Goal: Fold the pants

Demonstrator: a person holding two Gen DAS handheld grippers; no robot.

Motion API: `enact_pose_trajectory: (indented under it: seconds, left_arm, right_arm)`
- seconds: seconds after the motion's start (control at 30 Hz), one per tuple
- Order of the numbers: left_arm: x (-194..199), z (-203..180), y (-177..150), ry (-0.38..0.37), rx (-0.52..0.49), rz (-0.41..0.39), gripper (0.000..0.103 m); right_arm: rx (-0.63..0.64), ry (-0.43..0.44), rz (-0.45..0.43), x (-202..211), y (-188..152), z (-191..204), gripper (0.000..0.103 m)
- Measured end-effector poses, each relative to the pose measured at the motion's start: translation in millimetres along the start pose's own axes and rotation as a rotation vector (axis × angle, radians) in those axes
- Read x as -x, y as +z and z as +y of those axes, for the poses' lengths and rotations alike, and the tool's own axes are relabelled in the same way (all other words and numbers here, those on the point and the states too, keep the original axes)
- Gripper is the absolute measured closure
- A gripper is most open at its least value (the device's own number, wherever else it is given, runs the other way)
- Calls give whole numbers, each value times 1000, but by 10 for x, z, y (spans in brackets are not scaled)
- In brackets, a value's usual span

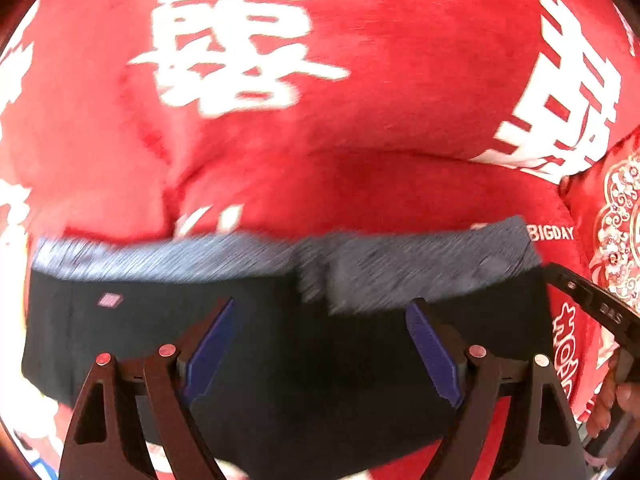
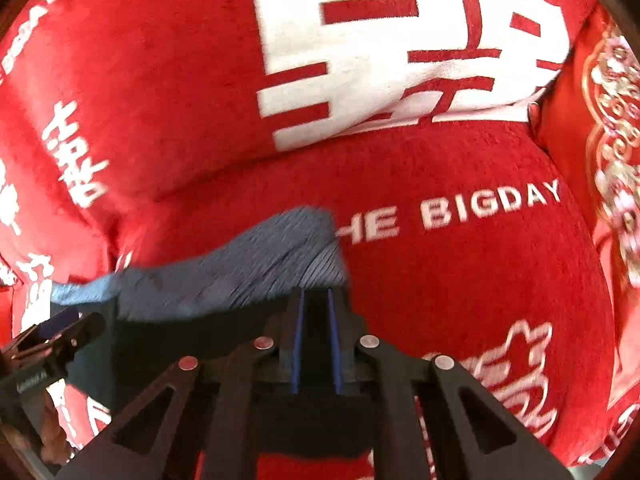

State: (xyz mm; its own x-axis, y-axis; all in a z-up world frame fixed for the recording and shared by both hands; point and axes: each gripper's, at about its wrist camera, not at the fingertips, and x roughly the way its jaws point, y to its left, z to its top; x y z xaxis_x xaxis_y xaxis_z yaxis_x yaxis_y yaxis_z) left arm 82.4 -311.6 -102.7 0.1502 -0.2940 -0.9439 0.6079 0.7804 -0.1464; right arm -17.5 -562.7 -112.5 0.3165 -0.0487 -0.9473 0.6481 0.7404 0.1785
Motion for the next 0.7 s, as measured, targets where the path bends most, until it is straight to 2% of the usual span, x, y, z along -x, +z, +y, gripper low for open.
enact_pose_trajectory:
  seconds: [0.07, 0.13, 0.2, 0.27, 0.33, 0.47, 0.57, 0.67, 0.7]
  left_arm:
    - [-151, -160, 95, -3, -24, 4, 16]
    - [-327, -254, 151, 14, -39, 15, 16]
    - [-526, -285, 127, 57, -44, 61, 16]
    - [-635, -210, 19, 53, -7, 106, 16]
    - [-626, -123, -108, 28, 26, 122, 12]
    - [-544, -168, -340, 61, -21, 120, 11]
    - [-511, -143, -378, 59, 23, 139, 9]
    - [-501, -79, -374, 63, 59, 156, 9]
    - [-487, -67, -379, 69, 61, 157, 9]
  right_arm:
    - [49, 19, 12, -123, 96, 42, 91]
    - [119, 2, 43, -293, 117, 146, 91]
    - [140, 19, 92, -437, 90, 211, 91]
    - [173, 19, 87, -460, 26, 262, 91]
    - [196, 31, 101, -453, -37, 283, 91]
    - [224, 56, 133, -387, -163, 292, 91]
    - [240, 66, 153, -317, -195, 314, 90]
    - [256, 73, 165, -230, -279, 403, 83]
    - [262, 74, 165, -202, -308, 414, 75]
